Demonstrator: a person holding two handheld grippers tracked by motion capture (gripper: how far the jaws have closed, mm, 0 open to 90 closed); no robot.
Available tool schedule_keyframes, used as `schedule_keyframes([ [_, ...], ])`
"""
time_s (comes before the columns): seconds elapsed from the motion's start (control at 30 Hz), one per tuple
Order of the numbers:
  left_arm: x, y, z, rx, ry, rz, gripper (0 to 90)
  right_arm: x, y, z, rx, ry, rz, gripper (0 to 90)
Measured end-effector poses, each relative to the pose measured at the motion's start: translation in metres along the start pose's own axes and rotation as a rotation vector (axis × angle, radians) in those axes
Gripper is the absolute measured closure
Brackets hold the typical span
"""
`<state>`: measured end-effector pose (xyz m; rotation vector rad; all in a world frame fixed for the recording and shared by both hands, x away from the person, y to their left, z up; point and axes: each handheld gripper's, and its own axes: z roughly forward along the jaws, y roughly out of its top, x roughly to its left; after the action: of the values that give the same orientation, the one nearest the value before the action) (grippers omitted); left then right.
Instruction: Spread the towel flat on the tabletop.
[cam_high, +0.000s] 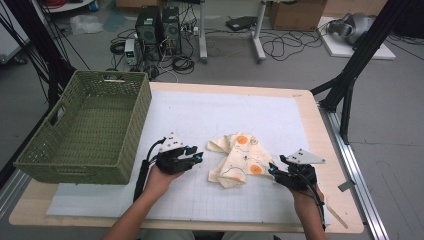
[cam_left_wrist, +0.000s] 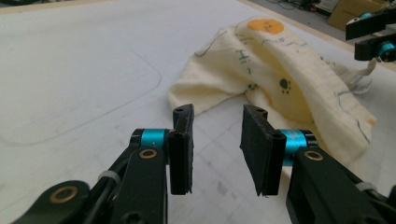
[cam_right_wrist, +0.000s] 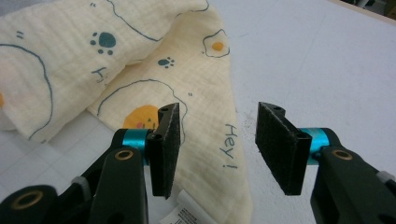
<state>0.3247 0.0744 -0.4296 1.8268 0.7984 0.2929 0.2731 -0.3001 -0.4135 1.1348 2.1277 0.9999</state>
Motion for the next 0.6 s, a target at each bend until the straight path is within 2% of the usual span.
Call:
schedule_keyframes([
  [0.07, -0.005, 0.005, 0.012, 0.015, -0.010, 0.010, 63.5, -0.001, -0.001, 0.001, 0.001, 0.002, 0.001, 49.9],
  [0.1, -0.009, 0.010, 0.026, 0.030, -0.018, 0.012, 63.3, -0.001, -0.001, 0.001, 0.001, 0.004, 0.003, 49.6],
  [0.17, -0.012, 0.015, 0.041, 0.058, -0.006, 0.033, 62.6, -0.001, -0.001, 0.001, 0.000, 0.006, 0.004, 49.5],
  [0.2, -0.012, 0.015, 0.041, 0.058, -0.006, 0.033, 62.4, -0.001, -0.001, 0.001, 0.000, 0.006, 0.004, 49.5],
  [0.23, -0.016, 0.018, 0.056, 0.085, 0.008, 0.046, 61.8, -0.001, -0.001, 0.001, -0.002, 0.007, 0.006, 49.4],
  [0.27, -0.016, 0.018, 0.056, 0.085, 0.008, 0.046, 60.9, -0.001, -0.001, 0.001, -0.001, 0.006, 0.006, 49.4],
  [0.4, -0.023, 0.022, 0.078, 0.137, 0.013, 0.075, 58.1, 0.000, -0.002, 0.001, -0.001, 0.008, 0.003, 49.4],
  [0.43, -0.025, 0.023, 0.083, 0.149, 0.012, 0.083, 54.9, 0.000, -0.002, 0.002, 0.002, 0.012, 0.002, 49.4],
  [0.47, -0.027, 0.023, 0.087, 0.153, 0.007, 0.084, 54.9, 0.000, -0.002, 0.002, 0.002, 0.012, 0.002, 49.4],
  [0.5, -0.032, 0.023, 0.093, 0.148, -0.013, 0.086, 51.0, 0.000, -0.003, 0.002, 0.003, 0.012, 0.000, 49.4],
  [0.53, -0.032, 0.023, 0.093, 0.148, -0.013, 0.086, 50.0, 0.000, -0.003, 0.002, 0.003, 0.012, 0.000, 49.4],
  [0.6, -0.044, 0.021, 0.103, 0.167, -0.027, 0.141, 49.5, 0.000, -0.003, 0.002, 0.003, 0.013, 0.005, 49.4],
])
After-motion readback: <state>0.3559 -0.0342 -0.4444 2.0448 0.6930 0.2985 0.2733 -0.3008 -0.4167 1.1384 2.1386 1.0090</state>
